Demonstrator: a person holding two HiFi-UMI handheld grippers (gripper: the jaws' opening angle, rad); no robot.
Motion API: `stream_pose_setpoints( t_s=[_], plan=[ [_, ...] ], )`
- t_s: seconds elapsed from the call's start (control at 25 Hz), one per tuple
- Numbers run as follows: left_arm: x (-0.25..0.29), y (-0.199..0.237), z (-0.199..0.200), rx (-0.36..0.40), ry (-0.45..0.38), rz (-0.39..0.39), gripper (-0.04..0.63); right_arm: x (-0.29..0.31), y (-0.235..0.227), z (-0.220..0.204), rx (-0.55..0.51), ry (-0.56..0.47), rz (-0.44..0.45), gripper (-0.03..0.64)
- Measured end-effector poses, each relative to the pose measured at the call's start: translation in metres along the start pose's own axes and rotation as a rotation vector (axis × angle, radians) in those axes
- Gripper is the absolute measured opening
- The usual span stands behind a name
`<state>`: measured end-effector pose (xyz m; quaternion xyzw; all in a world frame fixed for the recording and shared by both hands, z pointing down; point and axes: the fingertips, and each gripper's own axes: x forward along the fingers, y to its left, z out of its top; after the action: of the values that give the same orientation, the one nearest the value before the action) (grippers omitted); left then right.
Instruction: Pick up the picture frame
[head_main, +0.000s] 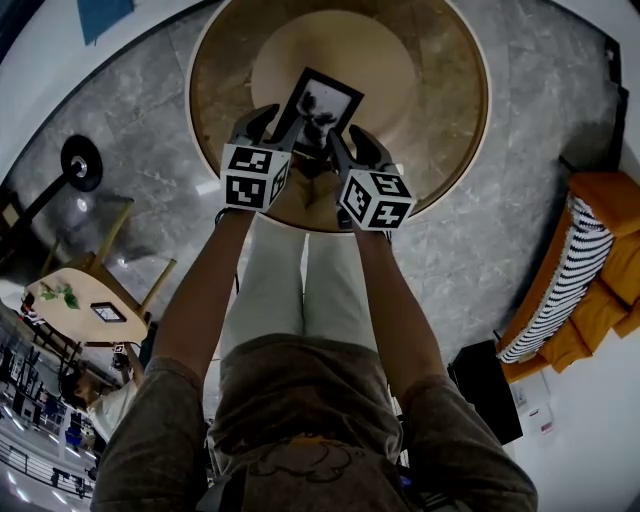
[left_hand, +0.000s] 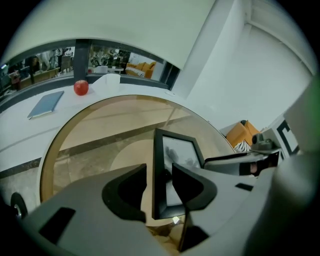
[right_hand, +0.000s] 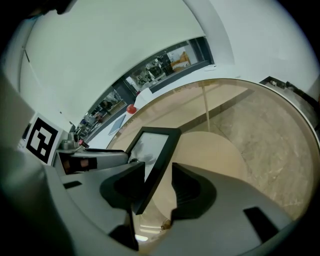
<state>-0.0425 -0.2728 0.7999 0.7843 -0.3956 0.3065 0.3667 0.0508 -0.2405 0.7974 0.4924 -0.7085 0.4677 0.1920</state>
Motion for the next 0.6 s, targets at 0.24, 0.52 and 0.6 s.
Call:
stream_pose_setpoints(
  t_s=[0.24,0.52,0.6],
  plan=[
    [0.001,0.0008,0.0011,0.007,-0.002,0.003,0.167,-0.0006,-0.0011,0.0013,-0.008,0.003,-0.005,0.164],
    [0.0012,0.0004,0.0005,0.004,-0.01,0.011,0.163,-0.0002,-0.0008,0.0006,-0.001,0.006,-0.036,0.163],
    [0.001,0.0004,0.0016,0.007,-0.012,0.011,0.163,-0.0001,-0.0011,0.0012,0.001,0.007,-0.045,0.163]
  ],
)
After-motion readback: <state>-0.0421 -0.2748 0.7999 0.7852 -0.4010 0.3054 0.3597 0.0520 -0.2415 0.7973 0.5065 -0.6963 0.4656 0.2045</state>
